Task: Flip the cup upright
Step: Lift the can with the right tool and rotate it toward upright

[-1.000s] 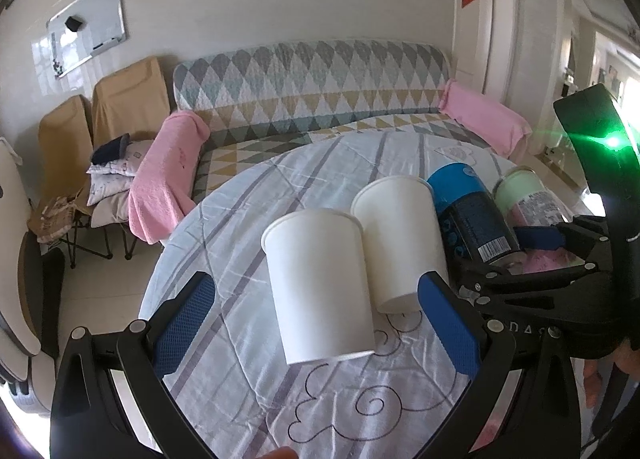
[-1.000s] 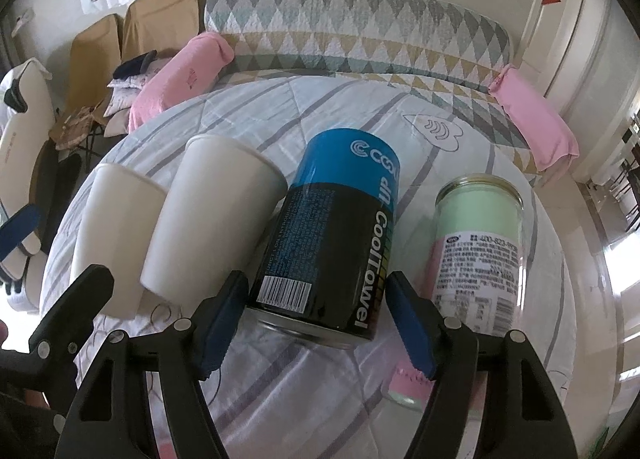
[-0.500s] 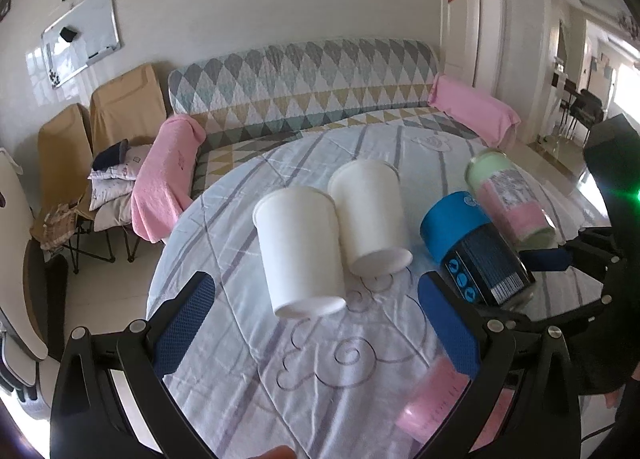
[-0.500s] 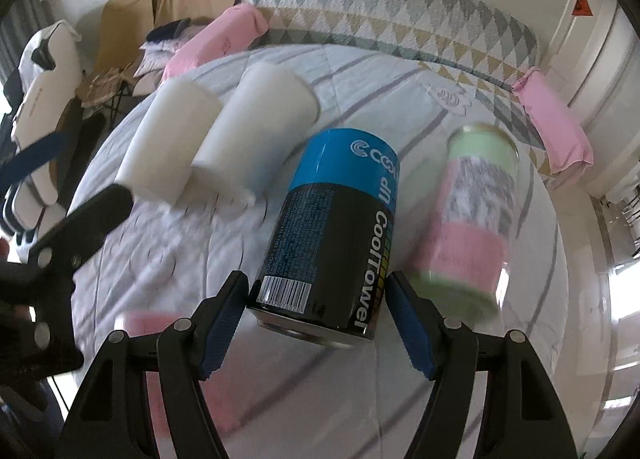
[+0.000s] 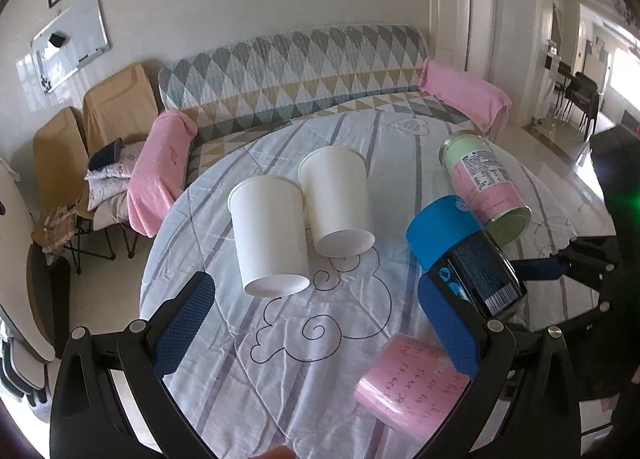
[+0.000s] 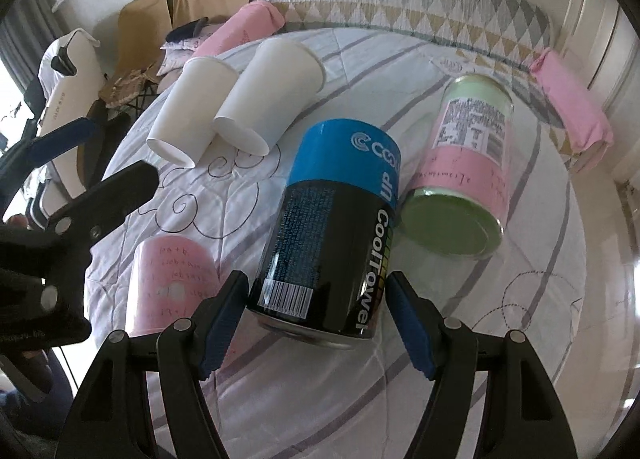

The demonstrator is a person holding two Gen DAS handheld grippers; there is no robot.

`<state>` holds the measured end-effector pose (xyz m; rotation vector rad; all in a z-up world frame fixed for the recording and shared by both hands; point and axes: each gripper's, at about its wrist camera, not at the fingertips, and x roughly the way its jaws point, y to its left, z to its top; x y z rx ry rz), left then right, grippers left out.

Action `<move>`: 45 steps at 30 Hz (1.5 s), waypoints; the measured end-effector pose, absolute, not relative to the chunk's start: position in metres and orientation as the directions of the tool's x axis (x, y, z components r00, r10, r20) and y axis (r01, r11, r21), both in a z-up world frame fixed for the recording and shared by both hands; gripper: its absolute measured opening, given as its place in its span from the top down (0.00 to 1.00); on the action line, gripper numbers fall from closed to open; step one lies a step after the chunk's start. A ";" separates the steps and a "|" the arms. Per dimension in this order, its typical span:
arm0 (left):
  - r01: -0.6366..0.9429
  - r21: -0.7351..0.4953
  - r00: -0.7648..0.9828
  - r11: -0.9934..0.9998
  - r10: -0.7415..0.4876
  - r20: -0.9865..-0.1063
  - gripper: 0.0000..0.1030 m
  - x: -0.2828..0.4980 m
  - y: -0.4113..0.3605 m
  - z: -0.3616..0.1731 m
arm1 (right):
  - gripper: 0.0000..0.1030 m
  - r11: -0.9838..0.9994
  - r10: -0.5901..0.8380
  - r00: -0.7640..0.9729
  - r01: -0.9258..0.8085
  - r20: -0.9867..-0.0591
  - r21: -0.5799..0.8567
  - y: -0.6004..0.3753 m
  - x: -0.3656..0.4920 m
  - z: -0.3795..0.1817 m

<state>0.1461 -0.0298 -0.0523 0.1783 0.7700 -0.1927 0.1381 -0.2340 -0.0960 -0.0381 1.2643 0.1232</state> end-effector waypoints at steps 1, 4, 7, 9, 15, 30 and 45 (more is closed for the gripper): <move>0.236 0.089 0.702 0.968 -0.107 -0.704 0.00 0.145 -0.029 -0.052 | 0.29 0.993 0.076 0.299 -0.106 -0.951 0.046 -0.235 0.140 -0.095; 0.204 0.067 0.709 0.977 -0.100 -0.698 0.00 0.146 -0.024 -0.052 | 0.24 0.995 0.057 0.299 -0.090 -0.953 0.032 -0.233 0.145 -0.093; 0.204 0.050 0.700 0.978 -0.109 -0.706 0.00 0.152 -0.023 -0.053 | 0.24 0.996 0.075 0.287 -0.066 -0.955 0.058 -0.234 0.151 -0.095; 0.201 0.068 0.700 0.977 -0.095 -0.707 0.00 0.157 -0.025 -0.054 | 0.24 0.997 0.060 0.281 -0.059 -0.958 0.046 -0.235 0.155 -0.097; 0.211 0.054 0.678 0.976 -0.106 -0.728 0.00 0.172 -0.024 -0.057 | 0.24 0.997 0.062 0.267 -0.062 -0.962 0.047 -0.231 0.159 -0.107; 0.224 -0.125 0.441 0.966 -0.215 -0.872 0.00 0.205 -0.068 -0.064 | 0.23 0.988 0.148 0.420 -0.106 -0.895 0.114 -0.252 0.129 -0.100; 0.074 -0.103 0.301 0.992 -0.121 -0.946 0.00 0.230 -0.112 -0.090 | 0.22 0.967 0.251 0.483 -0.159 -0.839 0.198 -0.276 0.112 -0.100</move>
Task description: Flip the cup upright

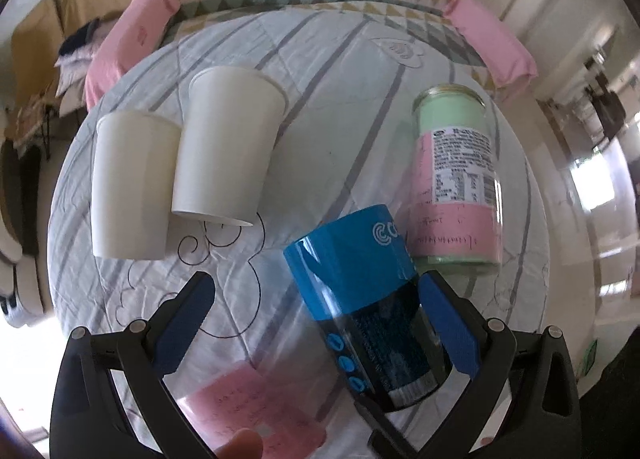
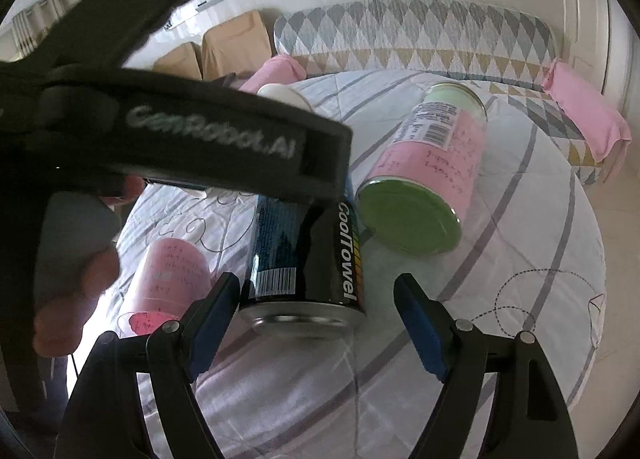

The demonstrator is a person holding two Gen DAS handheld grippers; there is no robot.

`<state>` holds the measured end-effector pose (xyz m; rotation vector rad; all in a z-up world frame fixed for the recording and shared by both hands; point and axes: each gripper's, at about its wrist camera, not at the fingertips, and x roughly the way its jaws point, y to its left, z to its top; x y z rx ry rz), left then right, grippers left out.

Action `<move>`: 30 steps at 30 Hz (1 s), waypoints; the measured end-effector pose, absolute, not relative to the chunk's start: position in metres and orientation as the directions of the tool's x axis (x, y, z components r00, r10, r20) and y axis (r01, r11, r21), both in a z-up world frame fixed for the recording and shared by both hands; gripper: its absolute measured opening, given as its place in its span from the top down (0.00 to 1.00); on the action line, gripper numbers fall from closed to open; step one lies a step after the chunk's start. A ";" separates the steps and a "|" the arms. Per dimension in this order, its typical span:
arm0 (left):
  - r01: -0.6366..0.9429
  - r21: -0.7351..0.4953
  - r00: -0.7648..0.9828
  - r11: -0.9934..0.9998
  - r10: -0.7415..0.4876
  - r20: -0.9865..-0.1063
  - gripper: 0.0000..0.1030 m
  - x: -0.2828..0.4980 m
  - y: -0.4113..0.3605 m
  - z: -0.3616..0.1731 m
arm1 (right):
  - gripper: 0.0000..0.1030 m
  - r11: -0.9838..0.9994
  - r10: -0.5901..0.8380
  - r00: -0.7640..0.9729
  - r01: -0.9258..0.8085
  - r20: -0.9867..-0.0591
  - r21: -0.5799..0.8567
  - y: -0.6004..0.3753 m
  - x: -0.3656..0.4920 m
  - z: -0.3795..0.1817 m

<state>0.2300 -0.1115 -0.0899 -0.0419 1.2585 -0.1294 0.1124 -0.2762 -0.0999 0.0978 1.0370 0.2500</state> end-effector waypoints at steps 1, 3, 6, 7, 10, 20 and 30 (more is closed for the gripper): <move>0.073 -0.097 0.301 0.993 -0.115 -0.947 0.00 0.230 -0.112 -0.091 | 0.22 0.964 0.263 0.481 -0.162 -0.836 0.210 -0.277 0.113 -0.101; 0.066 -0.100 0.292 0.993 -0.115 -0.950 0.00 0.231 -0.114 -0.094 | 0.22 0.961 0.274 0.481 -0.173 -0.833 0.216 -0.278 0.114 -0.104; 0.028 -0.141 0.257 0.990 -0.144 -0.956 0.00 0.234 -0.112 -0.103 | 0.22 0.954 0.298 0.479 -0.188 -0.826 0.235 -0.280 0.117 -0.107; 0.016 -0.157 0.247 0.987 -0.156 -0.956 0.00 0.235 -0.110 -0.104 | 0.22 0.952 0.303 0.478 -0.191 -0.824 0.239 -0.281 0.118 -0.109; 0.058 -0.130 0.242 0.990 -0.140 -0.960 0.04 0.236 -0.118 -0.101 | 0.22 0.946 0.322 0.486 -0.193 -0.813 0.260 -0.285 0.118 -0.110; 0.038 -0.259 0.109 0.965 -0.262 -0.959 0.20 0.250 -0.126 -0.121 | 0.22 0.944 0.328 0.494 -0.195 -0.805 0.265 -0.291 0.118 -0.114; 0.089 -0.273 0.266 0.958 -0.287 -0.920 0.26 0.223 -0.118 -0.093 | 0.22 0.946 0.318 0.504 -0.220 -0.803 0.236 -0.283 0.110 -0.112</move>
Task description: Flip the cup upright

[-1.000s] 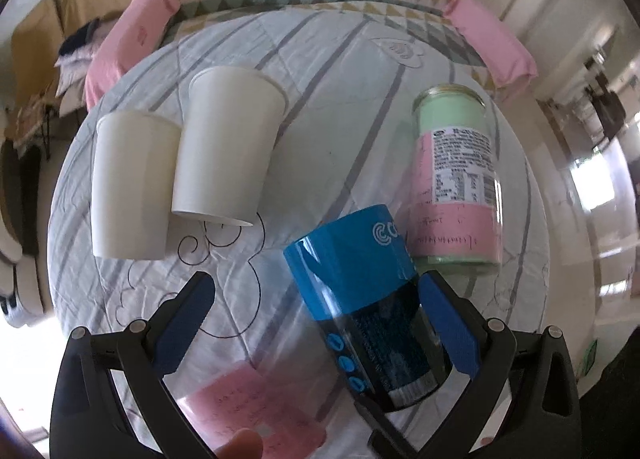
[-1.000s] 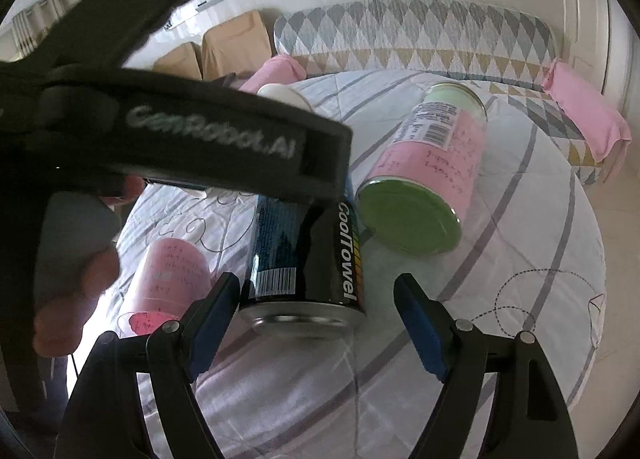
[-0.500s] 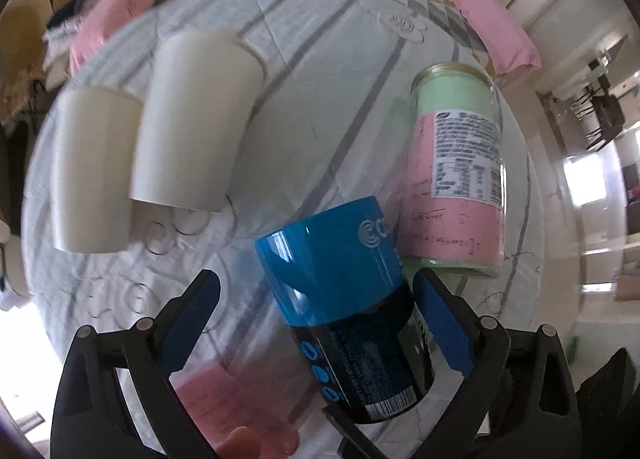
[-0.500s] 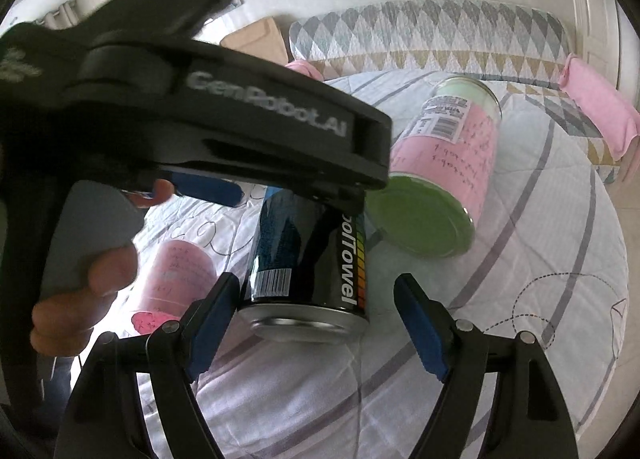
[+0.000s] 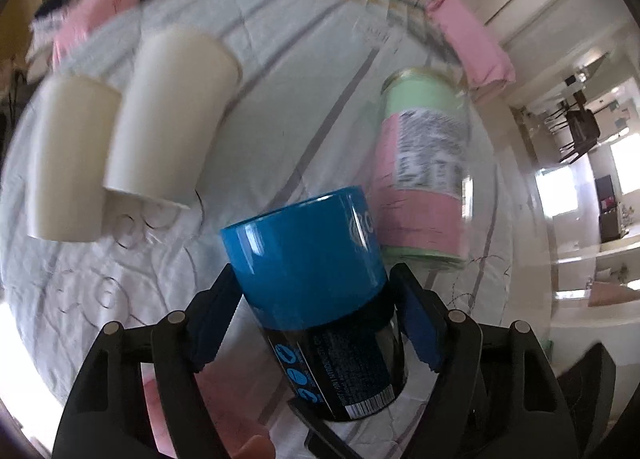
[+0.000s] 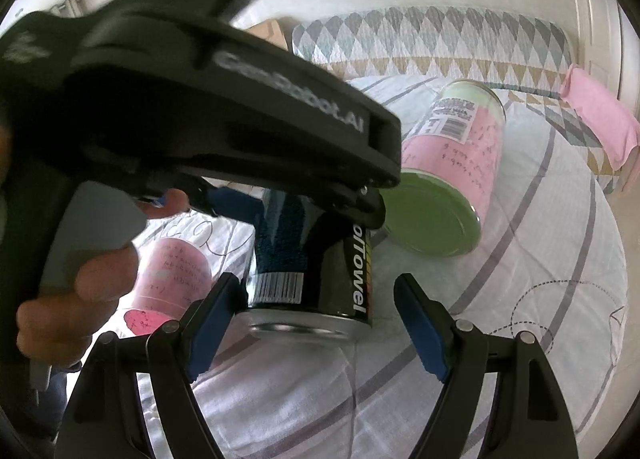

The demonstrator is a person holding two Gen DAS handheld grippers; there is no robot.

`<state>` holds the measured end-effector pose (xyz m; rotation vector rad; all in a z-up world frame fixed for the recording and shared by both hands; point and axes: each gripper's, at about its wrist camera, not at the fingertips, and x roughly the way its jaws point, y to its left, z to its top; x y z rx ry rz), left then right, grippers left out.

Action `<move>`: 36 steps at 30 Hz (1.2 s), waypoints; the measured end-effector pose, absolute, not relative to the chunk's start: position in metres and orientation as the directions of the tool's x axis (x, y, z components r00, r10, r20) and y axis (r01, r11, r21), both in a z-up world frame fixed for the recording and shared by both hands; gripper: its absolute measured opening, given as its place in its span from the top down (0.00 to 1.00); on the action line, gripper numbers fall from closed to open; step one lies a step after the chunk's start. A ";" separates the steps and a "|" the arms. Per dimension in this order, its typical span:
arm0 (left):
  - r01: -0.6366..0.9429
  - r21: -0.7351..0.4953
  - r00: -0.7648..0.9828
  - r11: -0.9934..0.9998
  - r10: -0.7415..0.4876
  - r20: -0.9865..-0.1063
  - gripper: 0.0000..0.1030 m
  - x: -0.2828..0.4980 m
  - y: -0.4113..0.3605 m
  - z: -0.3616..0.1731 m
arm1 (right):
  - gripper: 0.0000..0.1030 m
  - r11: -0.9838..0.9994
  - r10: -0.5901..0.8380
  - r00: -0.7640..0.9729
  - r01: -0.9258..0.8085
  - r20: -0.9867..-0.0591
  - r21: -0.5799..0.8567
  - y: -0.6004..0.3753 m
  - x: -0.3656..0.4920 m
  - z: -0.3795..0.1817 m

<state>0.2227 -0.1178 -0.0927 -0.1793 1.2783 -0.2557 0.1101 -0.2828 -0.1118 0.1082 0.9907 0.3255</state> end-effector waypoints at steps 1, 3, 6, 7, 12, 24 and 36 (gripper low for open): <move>0.101 -0.270 0.294 0.958 -0.288 -0.911 0.26 0.219 -0.117 -0.087 | 0.22 0.948 0.314 0.505 -0.220 -0.804 0.232 -0.281 0.109 -0.111; 0.126 -0.265 0.358 0.956 -0.293 -0.887 0.26 0.212 -0.116 -0.076 | 0.22 0.954 0.293 0.509 -0.212 -0.810 0.211 -0.278 0.109 -0.112; 0.148 -0.191 0.471 0.970 -0.240 -0.849 0.29 0.202 -0.116 -0.063 | 0.22 0.965 0.258 0.532 -0.182 -0.807 0.189 -0.280 0.108 -0.108; 0.155 -0.173 0.498 0.973 -0.229 -0.837 0.33 0.199 -0.115 -0.060 | 0.22 0.967 0.252 0.534 -0.173 -0.807 0.187 -0.281 0.108 -0.107; 0.184 -0.149 0.540 0.972 -0.226 -0.811 0.33 0.192 -0.111 -0.062 | 0.20 0.974 0.225 0.553 -0.141 -0.802 0.176 -0.286 0.104 -0.103; 0.213 -0.157 0.569 0.964 -0.253 -0.782 0.23 0.172 -0.107 -0.055 | 0.20 0.979 0.205 0.547 -0.107 -0.812 0.175 -0.284 0.099 -0.106; 0.143 0.025 0.750 0.989 -0.092 -0.655 0.08 0.114 -0.059 -0.029 | 0.20 0.985 0.161 0.577 -0.046 -0.800 0.165 -0.285 0.085 -0.088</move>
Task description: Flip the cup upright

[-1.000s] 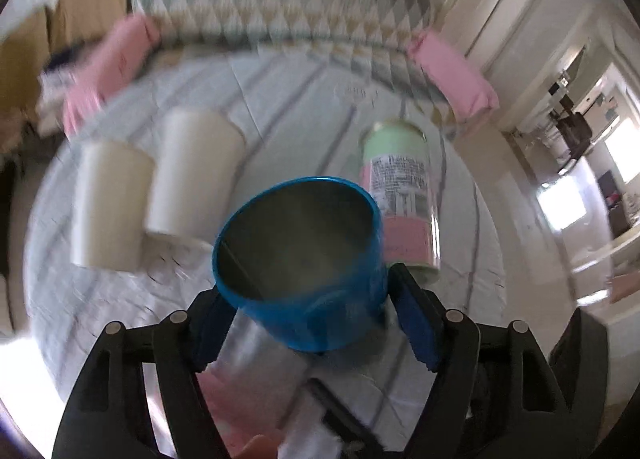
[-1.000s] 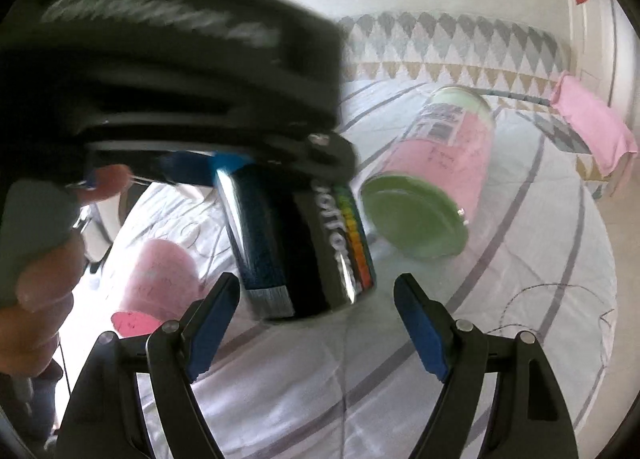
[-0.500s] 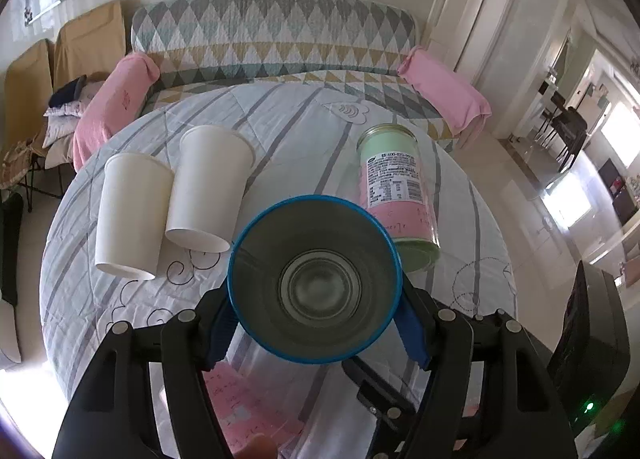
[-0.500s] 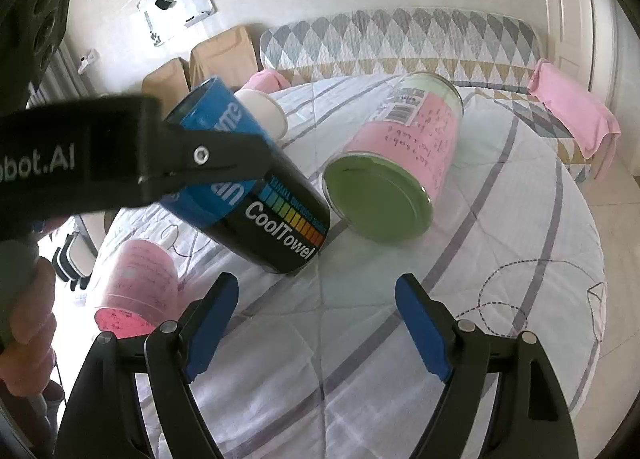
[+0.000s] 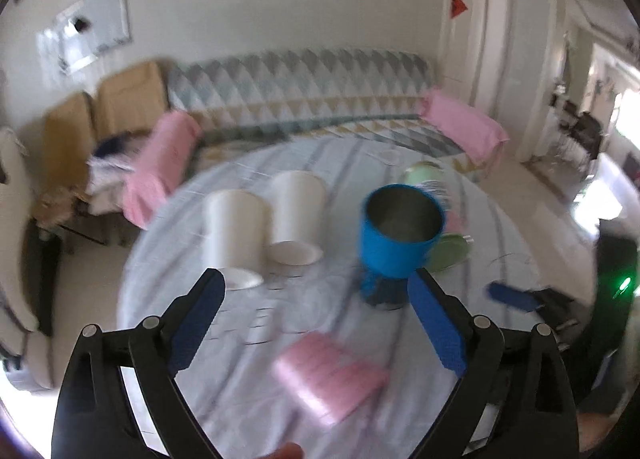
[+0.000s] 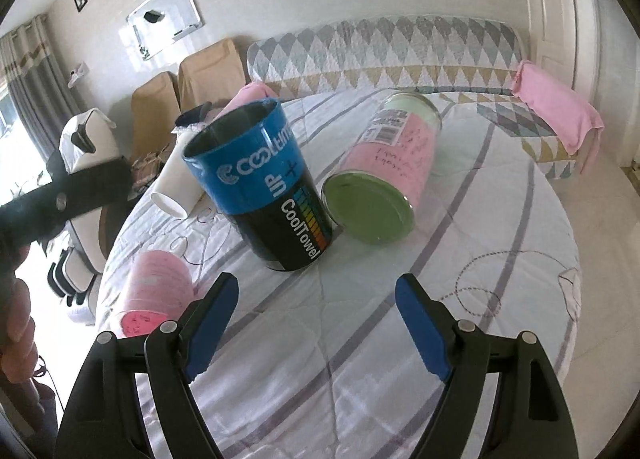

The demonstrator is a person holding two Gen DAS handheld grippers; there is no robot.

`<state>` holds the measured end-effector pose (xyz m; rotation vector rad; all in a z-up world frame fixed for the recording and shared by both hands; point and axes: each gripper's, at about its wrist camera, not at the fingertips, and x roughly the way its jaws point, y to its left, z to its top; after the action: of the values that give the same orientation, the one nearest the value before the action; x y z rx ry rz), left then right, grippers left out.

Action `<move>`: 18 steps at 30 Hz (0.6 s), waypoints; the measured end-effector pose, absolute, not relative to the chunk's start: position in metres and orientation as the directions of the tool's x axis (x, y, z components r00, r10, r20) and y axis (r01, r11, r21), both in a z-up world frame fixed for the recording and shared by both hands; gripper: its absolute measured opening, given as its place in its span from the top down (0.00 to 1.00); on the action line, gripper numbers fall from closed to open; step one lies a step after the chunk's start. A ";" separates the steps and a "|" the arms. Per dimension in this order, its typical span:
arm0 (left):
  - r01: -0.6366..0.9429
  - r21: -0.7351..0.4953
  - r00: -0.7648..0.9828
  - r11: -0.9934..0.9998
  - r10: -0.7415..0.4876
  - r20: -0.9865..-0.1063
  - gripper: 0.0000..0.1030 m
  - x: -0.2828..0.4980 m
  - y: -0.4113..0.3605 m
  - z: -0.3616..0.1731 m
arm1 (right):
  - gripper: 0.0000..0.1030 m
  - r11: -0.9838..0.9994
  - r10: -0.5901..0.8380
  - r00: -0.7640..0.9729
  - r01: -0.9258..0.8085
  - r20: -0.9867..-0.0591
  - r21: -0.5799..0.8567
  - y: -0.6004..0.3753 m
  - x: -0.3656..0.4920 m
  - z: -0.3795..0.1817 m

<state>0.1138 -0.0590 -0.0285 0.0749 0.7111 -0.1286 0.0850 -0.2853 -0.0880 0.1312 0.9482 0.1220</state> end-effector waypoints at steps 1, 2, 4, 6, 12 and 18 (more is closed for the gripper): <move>0.126 0.054 0.766 0.991 -0.062 -0.639 0.08 0.108 -0.055 -0.028 | 0.20 0.986 0.153 0.581 -0.035 -0.800 0.163 -0.284 0.082 -0.085; 0.110 0.089 0.780 0.990 -0.030 -0.624 0.08 0.101 -0.052 -0.028 | 0.20 0.987 0.147 0.583 -0.028 -0.799 0.161 -0.285 0.081 -0.084; 0.084 0.133 0.800 0.988 0.013 -0.600 0.07 0.090 -0.047 -0.029 | 0.20 0.990 0.115 0.602 -0.002 -0.790 0.143 -0.280 0.071 -0.074; 0.074 0.137 0.801 0.988 0.023 -0.598 0.07 0.082 -0.041 -0.030 | 0.20 0.991 0.087 0.617 0.023 -0.782 0.129 -0.276 0.065 -0.065; 0.098 0.085 0.811 0.992 -0.030 -0.584 0.07 0.059 -0.029 -0.025 | 0.20 0.992 0.058 0.657 0.045 -0.751 0.117 -0.261 0.047 -0.041; 0.054 0.098 0.839 0.994 0.008 -0.544 0.07 0.036 -0.022 -0.020 | 0.20 0.996 -0.002 0.696 0.065 -0.718 0.060 -0.242 0.025 -0.024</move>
<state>0.0361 -0.0218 -0.0202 0.1106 0.5748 -0.0243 0.0253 -0.2421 -0.0236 0.0827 0.8010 -0.0378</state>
